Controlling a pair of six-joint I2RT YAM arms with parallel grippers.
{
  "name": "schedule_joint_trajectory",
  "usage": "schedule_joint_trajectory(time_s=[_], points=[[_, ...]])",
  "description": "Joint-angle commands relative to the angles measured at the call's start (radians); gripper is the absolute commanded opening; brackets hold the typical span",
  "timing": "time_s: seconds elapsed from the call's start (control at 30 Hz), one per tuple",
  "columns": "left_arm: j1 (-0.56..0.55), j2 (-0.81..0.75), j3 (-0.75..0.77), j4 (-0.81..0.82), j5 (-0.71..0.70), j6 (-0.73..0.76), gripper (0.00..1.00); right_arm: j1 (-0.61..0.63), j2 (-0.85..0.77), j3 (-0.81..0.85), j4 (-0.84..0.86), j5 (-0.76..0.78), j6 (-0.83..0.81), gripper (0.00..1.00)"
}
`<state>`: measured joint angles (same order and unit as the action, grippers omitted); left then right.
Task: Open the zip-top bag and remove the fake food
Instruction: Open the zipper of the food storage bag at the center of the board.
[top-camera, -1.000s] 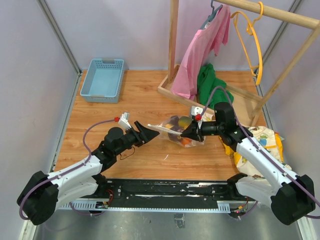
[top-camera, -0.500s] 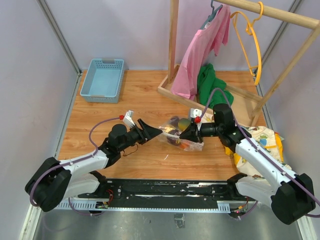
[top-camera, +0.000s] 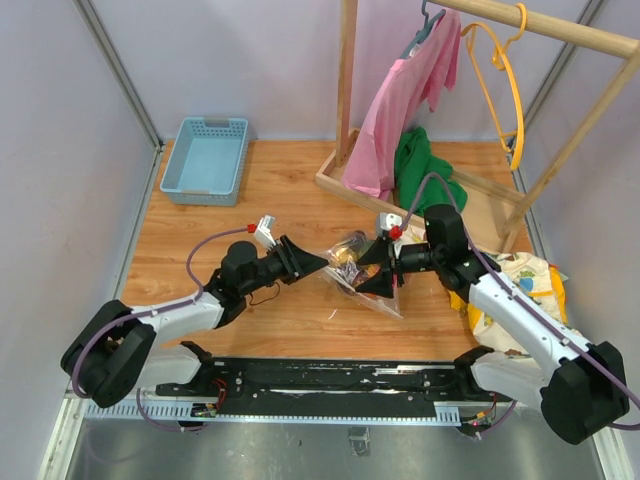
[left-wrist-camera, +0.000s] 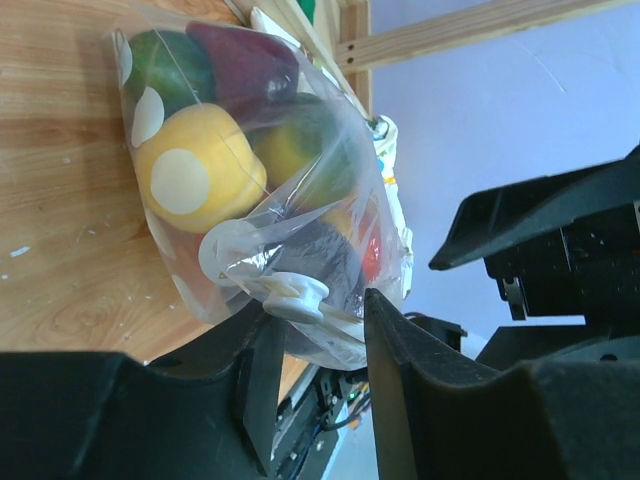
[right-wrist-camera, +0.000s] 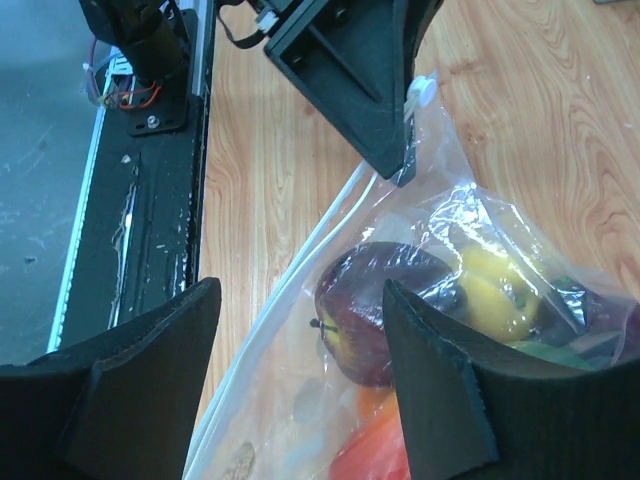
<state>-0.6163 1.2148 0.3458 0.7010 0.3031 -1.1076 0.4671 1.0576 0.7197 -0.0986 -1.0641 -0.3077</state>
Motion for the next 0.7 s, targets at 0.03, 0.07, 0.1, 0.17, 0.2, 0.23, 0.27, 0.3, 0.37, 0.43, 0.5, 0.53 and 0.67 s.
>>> schedule_joint_trajectory(time_s=[0.03,0.07,0.1,0.17,0.2,0.23,0.27,0.3,0.37,0.43,0.5,0.53,0.67], points=[[0.010,0.022,0.053,0.053,0.087,0.048,0.38,0.032,0.059,0.074,0.003,0.083,0.150,0.65],[0.010,0.025,0.058,0.050,0.095,0.052,0.38,0.042,0.070,0.082,-0.007,0.099,0.157,0.63],[0.010,0.028,0.062,0.054,0.105,0.057,0.38,0.051,0.080,0.091,-0.017,0.115,0.161,0.62],[0.011,0.036,0.069,0.063,0.122,0.067,0.38,0.074,0.097,0.108,-0.029,0.153,0.165,0.61],[0.010,0.039,0.072,0.070,0.131,0.067,0.38,0.085,0.105,0.115,-0.033,0.173,0.169,0.60],[0.010,0.042,0.075,0.072,0.139,0.069,0.38,0.096,0.113,0.124,-0.036,0.194,0.172,0.58],[0.010,0.045,0.078,0.074,0.146,0.071,0.38,0.105,0.121,0.133,-0.042,0.211,0.176,0.57],[0.010,0.048,0.083,0.075,0.151,0.071,0.38,0.116,0.129,0.141,-0.046,0.225,0.179,0.55],[0.010,0.052,0.087,0.081,0.160,0.073,0.37,0.129,0.145,0.152,-0.054,0.257,0.186,0.52],[0.010,0.054,0.090,0.083,0.167,0.073,0.36,0.133,0.155,0.161,-0.055,0.274,0.198,0.49],[0.010,0.055,0.092,0.083,0.173,0.075,0.35,0.133,0.164,0.175,-0.055,0.290,0.207,0.46],[0.010,0.056,0.092,0.083,0.175,0.074,0.35,0.134,0.167,0.178,-0.055,0.295,0.209,0.44],[0.010,0.061,0.094,0.086,0.180,0.077,0.35,0.140,0.180,0.187,-0.058,0.308,0.213,0.38]])
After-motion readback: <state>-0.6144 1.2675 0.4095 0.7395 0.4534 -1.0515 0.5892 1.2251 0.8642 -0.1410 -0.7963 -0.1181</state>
